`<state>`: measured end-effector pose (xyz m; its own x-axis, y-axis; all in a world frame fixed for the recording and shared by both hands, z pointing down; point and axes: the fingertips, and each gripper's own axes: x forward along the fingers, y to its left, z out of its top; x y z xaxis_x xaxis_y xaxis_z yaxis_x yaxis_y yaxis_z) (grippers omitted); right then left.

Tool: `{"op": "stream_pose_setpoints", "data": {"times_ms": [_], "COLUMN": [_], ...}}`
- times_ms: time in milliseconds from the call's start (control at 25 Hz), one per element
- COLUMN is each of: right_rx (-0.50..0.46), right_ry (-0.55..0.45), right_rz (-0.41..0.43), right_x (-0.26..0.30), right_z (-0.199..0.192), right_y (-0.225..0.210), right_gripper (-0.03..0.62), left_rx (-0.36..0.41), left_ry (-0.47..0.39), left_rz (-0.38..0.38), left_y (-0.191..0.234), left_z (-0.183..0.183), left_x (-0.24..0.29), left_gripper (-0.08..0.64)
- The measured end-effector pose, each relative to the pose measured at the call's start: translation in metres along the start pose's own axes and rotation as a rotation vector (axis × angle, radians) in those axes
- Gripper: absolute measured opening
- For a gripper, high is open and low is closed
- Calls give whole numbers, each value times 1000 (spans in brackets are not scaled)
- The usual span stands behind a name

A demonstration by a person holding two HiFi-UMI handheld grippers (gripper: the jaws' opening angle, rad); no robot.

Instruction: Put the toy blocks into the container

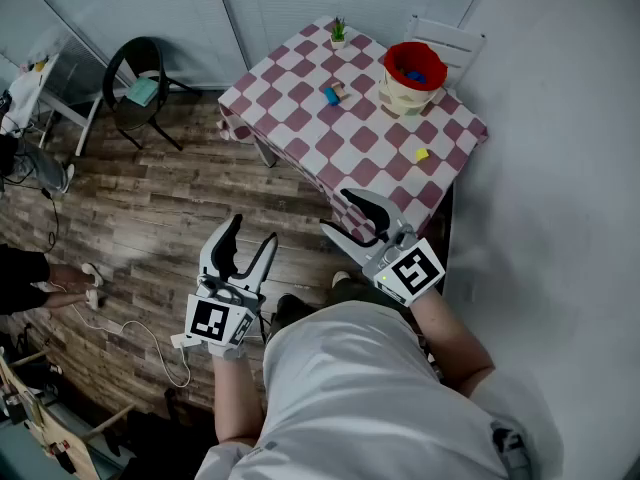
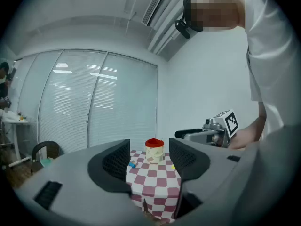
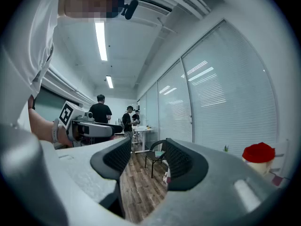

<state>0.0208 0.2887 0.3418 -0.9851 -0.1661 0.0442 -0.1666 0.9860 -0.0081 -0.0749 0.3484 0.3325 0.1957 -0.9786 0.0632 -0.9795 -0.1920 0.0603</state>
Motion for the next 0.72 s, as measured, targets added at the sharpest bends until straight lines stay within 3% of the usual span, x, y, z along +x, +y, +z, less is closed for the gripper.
{"op": "stream_pose_setpoints", "data": {"times_ms": [120, 240, 400, 720], "right_rx": [-27, -4, 34, 107], "right_ry": [-55, -3, -32, 15], "right_rz": [27, 35, 50, 39], "right_x": [3, -1, -6, 5], "right_z": [8, -3, -3, -26], "right_y": [-3, -11, -29, -63], "right_gripper": [233, 233, 233, 233], "left_rx": [-11, -13, -31, -61], "left_ry": [2, 10, 26, 68], "left_rz": [4, 10, 41, 84], "left_y": [-4, -8, -9, 6], "left_z": [-1, -3, -7, -22], "left_x": [7, 17, 31, 47], "left_gripper": [241, 241, 241, 241]}}
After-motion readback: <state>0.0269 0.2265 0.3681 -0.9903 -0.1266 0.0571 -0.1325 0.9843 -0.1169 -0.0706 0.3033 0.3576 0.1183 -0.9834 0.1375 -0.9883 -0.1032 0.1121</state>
